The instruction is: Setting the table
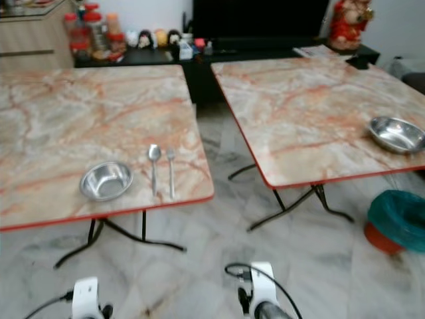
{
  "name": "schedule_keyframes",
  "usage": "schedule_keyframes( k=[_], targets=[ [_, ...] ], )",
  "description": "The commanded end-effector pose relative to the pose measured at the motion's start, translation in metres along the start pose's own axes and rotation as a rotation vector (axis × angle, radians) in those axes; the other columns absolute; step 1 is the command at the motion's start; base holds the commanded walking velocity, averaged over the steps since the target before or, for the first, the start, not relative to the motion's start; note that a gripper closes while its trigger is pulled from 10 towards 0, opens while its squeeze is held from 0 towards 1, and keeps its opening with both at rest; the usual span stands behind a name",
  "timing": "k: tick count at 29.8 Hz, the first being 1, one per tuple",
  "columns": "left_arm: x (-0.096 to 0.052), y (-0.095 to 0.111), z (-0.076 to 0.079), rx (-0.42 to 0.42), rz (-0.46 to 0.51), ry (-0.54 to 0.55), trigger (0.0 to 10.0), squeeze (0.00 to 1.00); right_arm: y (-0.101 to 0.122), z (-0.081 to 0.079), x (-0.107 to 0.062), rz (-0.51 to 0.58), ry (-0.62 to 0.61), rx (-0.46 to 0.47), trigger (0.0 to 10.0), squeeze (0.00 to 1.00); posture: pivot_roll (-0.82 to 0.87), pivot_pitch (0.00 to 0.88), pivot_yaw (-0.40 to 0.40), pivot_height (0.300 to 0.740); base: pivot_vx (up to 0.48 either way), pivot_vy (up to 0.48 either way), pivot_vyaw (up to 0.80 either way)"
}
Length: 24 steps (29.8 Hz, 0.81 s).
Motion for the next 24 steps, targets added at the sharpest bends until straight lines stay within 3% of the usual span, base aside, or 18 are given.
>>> schedule_keyframes(
  k=[1, 7, 10, 11, 15, 18, 19, 24],
  targets=[
    [0.001, 0.015, 0.002, 0.010, 0.053, -0.016, 10.0, 0.00, 0.008, 0.000, 0.001, 0.026, -0.001, 0.007, 10.0, 0.00, 0.09, 0.000, 0.018, 0.740, 0.000, 0.000, 0.00],
    [0.001, 0.033, 0.003, 0.032, 0.130, -0.018, 10.0, 0.00, 0.009, 0.000, 0.001, 0.032, 0.001, 0.008, 10.0, 0.00, 0.09, 0.000, 0.020, 0.740, 0.000, 0.000, 0.00],
    [-0.002, 0.063, -0.005, 0.004, 0.273, 0.024, 10.0, 0.00, 0.008, 0.000, 0.001, 0.031, 0.001, 0.007, 10.0, 0.00, 0.10, 0.000, 0.021, 0.740, 0.000, 0.000, 0.00],
    [-0.009, 0.086, -0.012, -0.034, 0.396, 0.053, 10.0, 0.00, 0.007, 0.000, 0.000, 0.029, 0.000, 0.005, 10.0, 0.00, 0.10, 0.000, 0.020, 0.740, 0.000, 0.000, 0.00],
    [-0.026, 0.115, -0.020, -0.068, 0.584, 0.094, 10.0, 0.00, 0.005, 0.000, 0.000, 0.024, 0.001, -0.003, 10.0, 0.00, 0.12, 0.000, 0.020, 0.740, 0.000, 0.000, 0.00],
    [-0.038, 0.123, -0.025, -0.078, 0.665, 0.116, 10.0, 0.00, 0.004, -0.001, 0.000, 0.021, 0.003, -0.008, 10.0, 0.00, 0.13, 0.000, 0.017, 0.740, 0.000, 0.000, 0.00],
    [-0.049, 0.126, -0.026, -0.089, 0.711, 0.122, 10.0, 0.00, 0.004, -0.002, 0.000, 0.019, 0.006, -0.013, 10.0, 0.00, 0.14, 0.000, 0.017, 0.740, 0.000, 0.000, 0.00],
    [-0.072, 0.122, -0.030, -0.107, 0.766, 0.135, 10.0, 0.00, 0.004, -0.003, 0.001, 0.019, 0.010, -0.020, 10.0, 0.00, 0.15, 0.000, 0.016, 0.740, 0.000, 0.000, 0.00]
  ],
)
Point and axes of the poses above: a point about 5 cm out from each wrist's last joint towards the gripper, its own x axis pointing out of the wrist towards the gripper, its own y axis along the axis of the wrist's last joint, z = x × y, the point moved 6 cm from there along x, pointing out of the wrist towards the gripper, and after that the axes turned 3 degrees about -x, right-handed, at the moved point
